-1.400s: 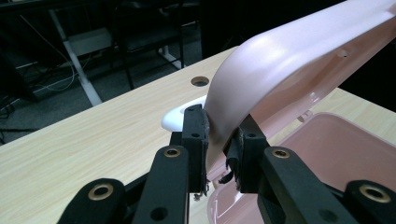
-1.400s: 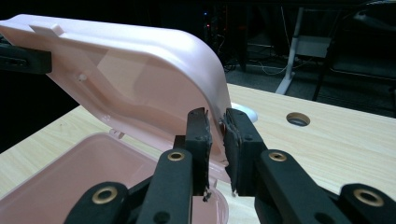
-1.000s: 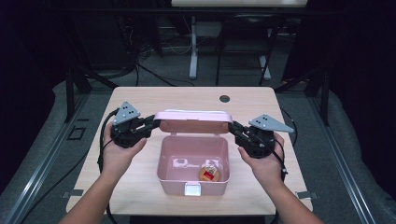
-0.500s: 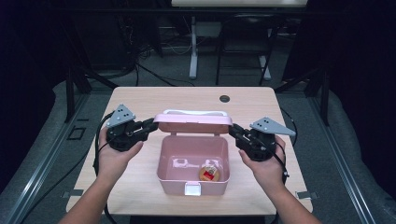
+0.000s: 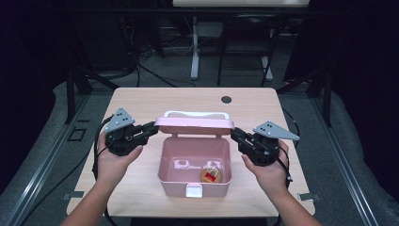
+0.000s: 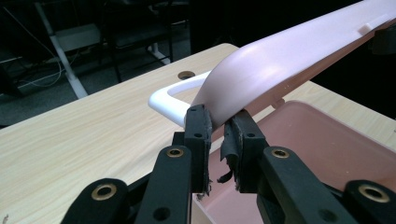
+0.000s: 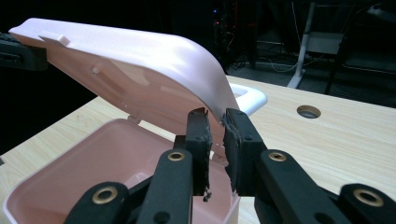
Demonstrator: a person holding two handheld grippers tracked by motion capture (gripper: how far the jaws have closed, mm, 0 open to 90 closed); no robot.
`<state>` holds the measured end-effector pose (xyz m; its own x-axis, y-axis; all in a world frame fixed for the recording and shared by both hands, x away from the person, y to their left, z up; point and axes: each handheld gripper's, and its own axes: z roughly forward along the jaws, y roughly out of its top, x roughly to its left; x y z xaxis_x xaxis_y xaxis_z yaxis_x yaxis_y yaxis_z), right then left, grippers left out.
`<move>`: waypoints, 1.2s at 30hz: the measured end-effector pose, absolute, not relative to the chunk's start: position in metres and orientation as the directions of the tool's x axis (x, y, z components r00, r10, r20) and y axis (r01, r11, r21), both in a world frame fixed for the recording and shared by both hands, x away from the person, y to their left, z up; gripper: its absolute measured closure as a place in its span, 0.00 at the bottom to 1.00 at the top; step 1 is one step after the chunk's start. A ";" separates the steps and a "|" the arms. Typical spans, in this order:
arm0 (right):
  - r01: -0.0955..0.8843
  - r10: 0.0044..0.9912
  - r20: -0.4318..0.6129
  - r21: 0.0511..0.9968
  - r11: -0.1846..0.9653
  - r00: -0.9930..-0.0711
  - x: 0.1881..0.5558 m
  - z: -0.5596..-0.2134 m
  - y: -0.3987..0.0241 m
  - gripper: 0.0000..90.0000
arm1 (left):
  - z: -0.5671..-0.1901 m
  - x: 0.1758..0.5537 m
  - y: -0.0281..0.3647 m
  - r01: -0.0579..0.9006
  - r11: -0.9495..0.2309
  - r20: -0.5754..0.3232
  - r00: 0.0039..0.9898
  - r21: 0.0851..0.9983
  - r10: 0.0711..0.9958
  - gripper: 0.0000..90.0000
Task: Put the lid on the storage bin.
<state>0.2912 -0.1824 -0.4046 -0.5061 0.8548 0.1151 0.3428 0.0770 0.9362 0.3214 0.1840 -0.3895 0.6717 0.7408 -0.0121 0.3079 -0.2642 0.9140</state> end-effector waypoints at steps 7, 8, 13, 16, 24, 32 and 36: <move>0.347 0.848 0.125 0.935 0.073 -0.515 0.286 -0.407 -0.184 0.89 | -0.391 0.314 0.186 0.306 -0.263 -0.016 0.679 0.915 0.734 0.88; 0.347 0.848 0.125 0.935 0.073 -0.515 0.286 -0.407 -0.184 0.89 | -0.392 0.313 0.186 0.307 -0.260 -0.020 0.681 0.915 0.732 0.88; 0.348 0.845 0.133 0.935 0.066 -0.517 0.282 -0.409 -0.185 0.89 | -0.392 0.305 0.189 0.306 -0.257 -0.025 0.687 0.917 0.727 0.88; 0.348 0.844 0.135 0.935 0.065 -0.520 0.281 -0.410 -0.185 0.89 | -0.394 0.302 0.191 0.312 -0.251 -0.036 0.688 0.916 0.725 0.88; 0.353 0.841 0.141 0.934 0.063 -0.523 0.278 -0.415 -0.186 0.88 | -0.400 0.296 0.196 0.333 -0.273 -0.039 0.695 0.903 0.718 0.93; 0.357 0.837 0.149 0.932 0.059 -0.526 0.276 -0.418 -0.186 0.88 | -0.406 0.289 0.200 0.343 -0.264 -0.062 0.705 0.901 0.706 0.98; 0.357 0.837 0.150 0.933 0.057 -0.527 0.274 -0.420 -0.187 0.87 | -0.406 0.287 0.199 0.343 -0.270 -0.064 0.716 0.900 0.696 0.98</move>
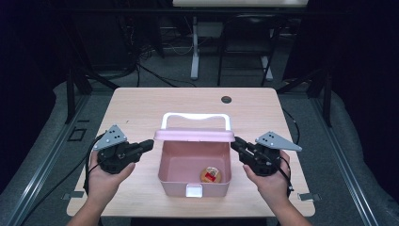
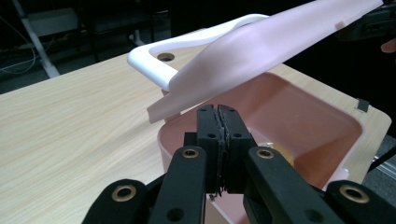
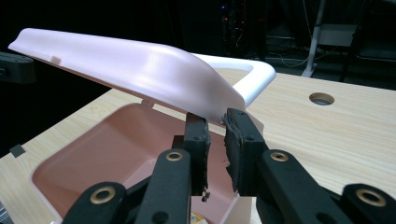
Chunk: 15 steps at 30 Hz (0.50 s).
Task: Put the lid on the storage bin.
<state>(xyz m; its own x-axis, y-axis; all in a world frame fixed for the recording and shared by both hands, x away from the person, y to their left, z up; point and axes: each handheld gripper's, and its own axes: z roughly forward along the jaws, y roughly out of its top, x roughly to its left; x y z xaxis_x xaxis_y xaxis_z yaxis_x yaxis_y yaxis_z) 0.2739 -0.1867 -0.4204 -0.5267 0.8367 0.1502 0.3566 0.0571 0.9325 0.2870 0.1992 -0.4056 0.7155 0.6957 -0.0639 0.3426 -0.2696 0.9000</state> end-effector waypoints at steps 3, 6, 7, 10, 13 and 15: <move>0.358 0.835 0.148 0.932 0.062 -0.529 0.272 -0.422 -0.187 0.87 | -0.406 0.286 0.198 0.347 -0.269 -0.075 0.725 0.899 0.685 0.98; 0.359 0.835 0.146 0.931 0.065 -0.530 0.271 -0.423 -0.187 0.87 | -0.406 0.285 0.197 0.343 -0.264 -0.076 0.725 0.901 0.685 0.99; 0.362 0.834 0.151 0.930 0.062 -0.531 0.270 -0.425 -0.187 0.87 | -0.406 0.285 0.197 0.345 -0.269 -0.074 0.726 0.899 0.683 0.99; 0.366 0.833 0.154 0.929 0.062 -0.532 0.269 -0.426 -0.187 0.87 | -0.408 0.284 0.196 0.345 -0.266 -0.078 0.728 0.900 0.681 0.99; 0.374 0.833 0.156 0.925 0.065 -0.531 0.268 -0.430 -0.188 0.87 | -0.410 0.283 0.196 0.348 -0.262 -0.084 0.728 0.900 0.680 0.99; 0.377 0.833 0.159 0.924 0.063 -0.530 0.267 -0.432 -0.189 0.87 | -0.410 0.283 0.196 0.349 -0.260 -0.086 0.729 0.900 0.679 0.99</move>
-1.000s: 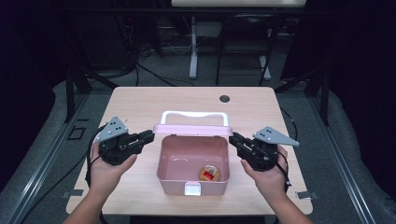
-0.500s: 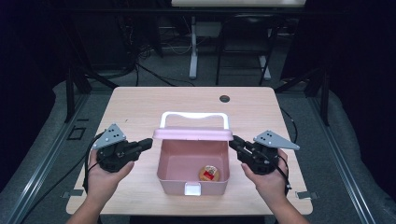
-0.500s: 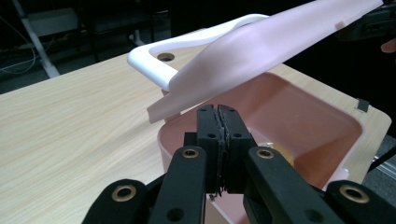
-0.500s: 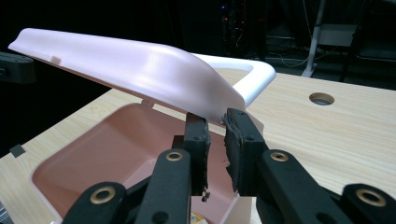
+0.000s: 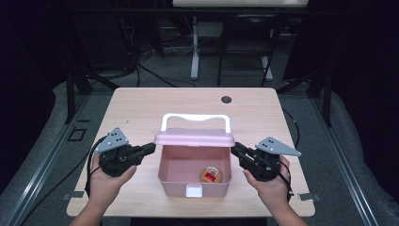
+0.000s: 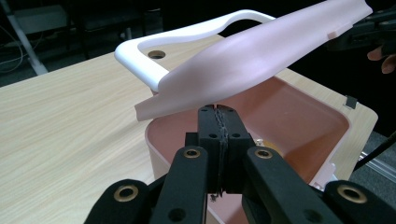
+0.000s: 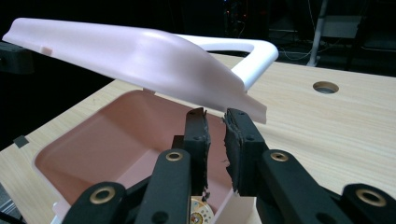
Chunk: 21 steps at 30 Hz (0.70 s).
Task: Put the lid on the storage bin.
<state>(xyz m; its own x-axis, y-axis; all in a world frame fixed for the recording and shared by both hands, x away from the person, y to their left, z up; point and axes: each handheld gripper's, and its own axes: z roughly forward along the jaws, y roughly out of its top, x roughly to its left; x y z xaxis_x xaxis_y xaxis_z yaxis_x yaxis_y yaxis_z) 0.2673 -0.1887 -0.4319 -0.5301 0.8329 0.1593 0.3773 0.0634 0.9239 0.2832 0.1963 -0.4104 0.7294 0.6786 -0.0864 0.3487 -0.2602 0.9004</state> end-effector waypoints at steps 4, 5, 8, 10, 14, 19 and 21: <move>0.381 0.835 0.168 0.923 0.054 -0.524 0.261 -0.434 -0.195 0.86 | -0.412 0.282 0.196 0.351 -0.261 -0.089 0.731 0.899 0.677 0.99; 0.381 0.835 0.168 0.923 0.054 -0.524 0.261 -0.434 -0.195 0.86 | -0.412 0.282 0.196 0.350 -0.263 -0.087 0.731 0.899 0.676 0.99; 0.393 0.840 0.178 0.919 0.044 -0.512 0.258 -0.436 -0.202 0.86 | -0.412 0.281 0.196 0.348 -0.261 -0.088 0.733 0.901 0.675 0.99; 0.402 0.846 0.188 0.915 0.034 -0.499 0.258 -0.438 -0.207 0.86 | -0.413 0.281 0.196 0.351 -0.263 -0.090 0.734 0.898 0.673 0.99; 0.407 0.860 0.186 0.913 0.027 -0.475 0.259 -0.443 -0.215 0.84 | -0.414 0.279 0.197 0.352 -0.273 -0.084 0.736 0.895 0.671 0.99; 0.412 0.867 0.185 0.911 0.026 -0.463 0.260 -0.447 -0.220 0.79 | -0.415 0.277 0.197 0.351 -0.267 -0.089 0.737 0.898 0.670 0.99; 0.410 0.872 0.181 0.912 0.025 -0.455 0.260 -0.450 -0.223 0.76 | -0.416 0.277 0.197 0.349 -0.265 -0.089 0.738 0.899 0.669 0.99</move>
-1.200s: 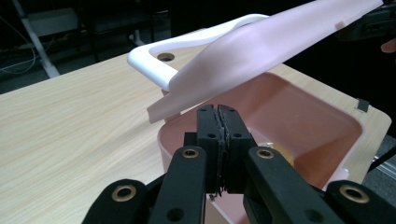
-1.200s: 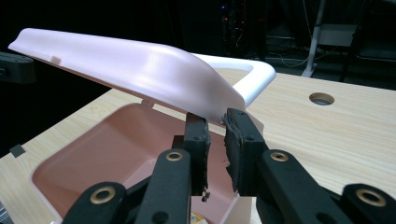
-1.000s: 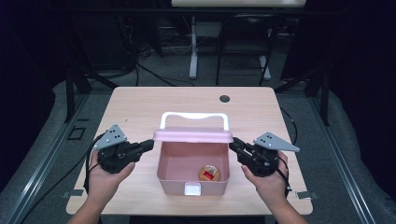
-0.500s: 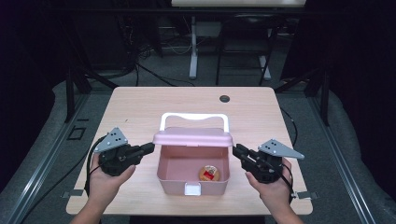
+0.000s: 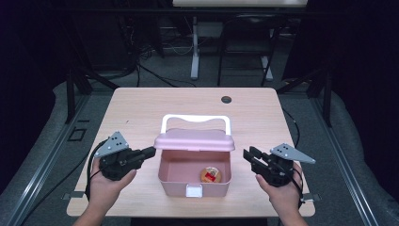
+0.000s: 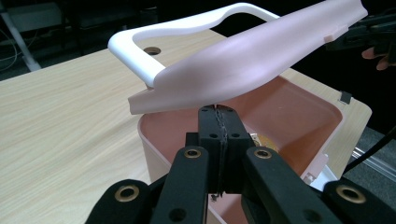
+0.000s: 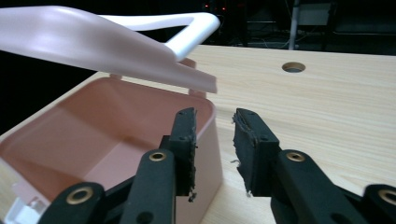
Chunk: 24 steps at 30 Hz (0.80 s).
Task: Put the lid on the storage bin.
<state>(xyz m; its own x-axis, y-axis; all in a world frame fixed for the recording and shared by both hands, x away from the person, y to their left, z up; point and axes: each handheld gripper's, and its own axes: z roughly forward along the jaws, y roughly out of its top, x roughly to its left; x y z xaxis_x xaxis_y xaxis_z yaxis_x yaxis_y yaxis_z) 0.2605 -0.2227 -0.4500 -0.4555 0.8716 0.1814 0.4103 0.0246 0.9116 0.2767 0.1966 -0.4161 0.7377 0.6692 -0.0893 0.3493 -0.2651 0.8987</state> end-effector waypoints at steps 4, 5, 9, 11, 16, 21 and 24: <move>0.417 0.880 0.183 0.909 0.018 -0.438 0.263 -0.456 -0.227 0.72 | -0.418 0.275 0.197 0.350 -0.264 -0.091 0.738 0.899 0.668 0.99; 0.412 0.886 0.173 0.911 0.021 -0.429 0.263 -0.460 -0.229 0.69 | -0.418 0.275 0.197 0.352 -0.264 -0.093 0.739 0.898 0.667 0.99; 0.398 0.899 0.146 0.917 0.033 -0.412 0.263 -0.466 -0.230 0.62 | -0.421 0.273 0.198 0.354 -0.263 -0.097 0.740 0.898 0.666 0.99; 0.396 0.903 0.136 0.917 0.041 -0.408 0.265 -0.469 -0.231 0.59 | -0.422 0.272 0.198 0.353 -0.266 -0.093 0.740 0.897 0.666 0.99; 0.414 0.906 0.131 0.909 0.054 -0.403 0.267 -0.476 -0.233 0.52 | -0.424 0.271 0.198 0.355 -0.260 -0.100 0.739 0.898 0.666 0.99; 0.420 0.918 0.110 0.905 0.066 -0.382 0.270 -0.486 -0.236 0.47 | -0.428 0.269 0.196 0.360 -0.265 -0.099 0.738 0.895 0.668 0.99; 0.434 0.917 0.117 0.898 0.066 -0.381 0.270 -0.488 -0.237 0.46 | -0.431 0.268 0.196 0.366 -0.264 -0.107 0.740 0.892 0.664 0.99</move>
<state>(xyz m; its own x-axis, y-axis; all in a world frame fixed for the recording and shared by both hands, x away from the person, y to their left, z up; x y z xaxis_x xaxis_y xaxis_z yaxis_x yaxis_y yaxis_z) 0.2703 -0.2369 -0.4880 -0.3809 0.9172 0.1169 0.4344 0.0659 0.8983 0.2682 0.1960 -0.4311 0.7404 0.6637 -0.1068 0.3657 -0.2643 0.8924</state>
